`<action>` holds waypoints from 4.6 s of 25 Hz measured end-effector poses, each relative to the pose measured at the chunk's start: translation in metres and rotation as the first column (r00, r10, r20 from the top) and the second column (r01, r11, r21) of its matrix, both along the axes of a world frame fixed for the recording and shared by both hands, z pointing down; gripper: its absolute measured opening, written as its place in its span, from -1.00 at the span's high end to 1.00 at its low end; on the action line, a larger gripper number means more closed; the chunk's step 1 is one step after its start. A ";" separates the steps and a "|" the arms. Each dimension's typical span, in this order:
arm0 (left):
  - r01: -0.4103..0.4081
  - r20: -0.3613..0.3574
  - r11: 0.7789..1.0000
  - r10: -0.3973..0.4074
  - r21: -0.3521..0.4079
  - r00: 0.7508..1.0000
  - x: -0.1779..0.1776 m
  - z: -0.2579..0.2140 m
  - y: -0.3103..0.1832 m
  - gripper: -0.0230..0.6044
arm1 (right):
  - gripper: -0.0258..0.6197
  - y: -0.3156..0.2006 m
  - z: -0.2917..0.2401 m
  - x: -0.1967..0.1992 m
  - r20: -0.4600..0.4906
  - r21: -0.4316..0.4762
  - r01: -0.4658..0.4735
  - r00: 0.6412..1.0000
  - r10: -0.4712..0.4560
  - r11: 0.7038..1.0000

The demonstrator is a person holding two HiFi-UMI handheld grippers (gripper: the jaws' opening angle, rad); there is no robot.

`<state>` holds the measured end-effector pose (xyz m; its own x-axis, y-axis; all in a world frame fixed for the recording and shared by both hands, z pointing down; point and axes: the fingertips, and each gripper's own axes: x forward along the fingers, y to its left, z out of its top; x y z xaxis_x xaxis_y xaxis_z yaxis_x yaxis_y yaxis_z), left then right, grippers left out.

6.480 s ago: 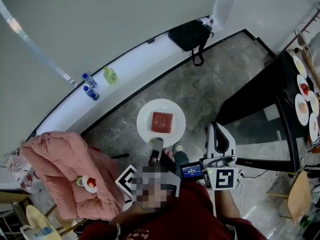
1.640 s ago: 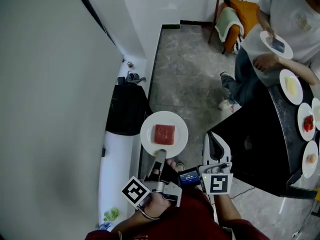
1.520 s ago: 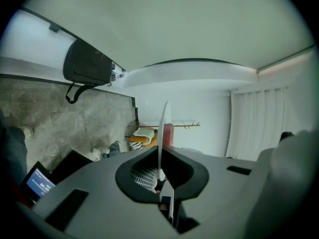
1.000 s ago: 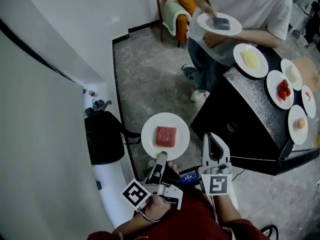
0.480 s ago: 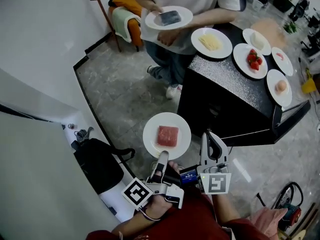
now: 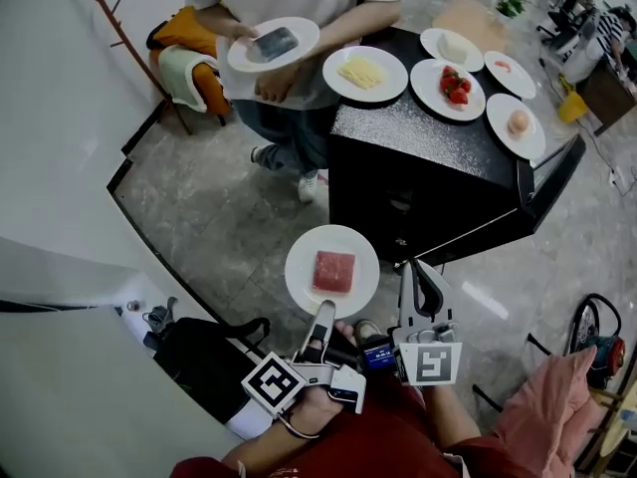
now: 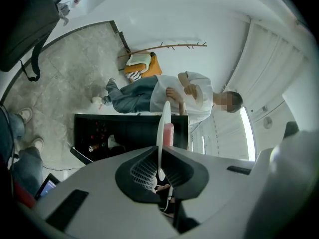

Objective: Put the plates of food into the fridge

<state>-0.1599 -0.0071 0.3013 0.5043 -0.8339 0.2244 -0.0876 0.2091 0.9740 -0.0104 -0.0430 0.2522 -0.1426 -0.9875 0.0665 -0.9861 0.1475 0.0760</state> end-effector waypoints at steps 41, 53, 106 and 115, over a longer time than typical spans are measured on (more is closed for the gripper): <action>-0.122 0.010 0.993 0.122 -0.002 0.992 0.072 0.028 0.052 0.87 | 0.89 0.077 0.014 0.071 0.028 0.069 -0.143 0.990 0.141 0.987; -0.130 0.042 0.991 0.130 -0.021 0.991 0.082 0.068 0.039 0.87 | 0.89 0.061 0.066 0.088 -0.009 0.046 -0.139 0.990 0.140 0.989; -0.086 0.071 0.994 0.091 -0.064 0.993 0.095 0.268 -0.026 0.87 | 0.89 -0.001 0.261 0.087 0.011 0.032 -0.164 0.986 0.164 0.986; -0.096 0.062 0.995 0.098 -0.029 0.993 0.105 0.263 -0.041 0.87 | 0.89 -0.002 0.264 0.095 0.015 0.025 -0.185 0.983 0.185 0.982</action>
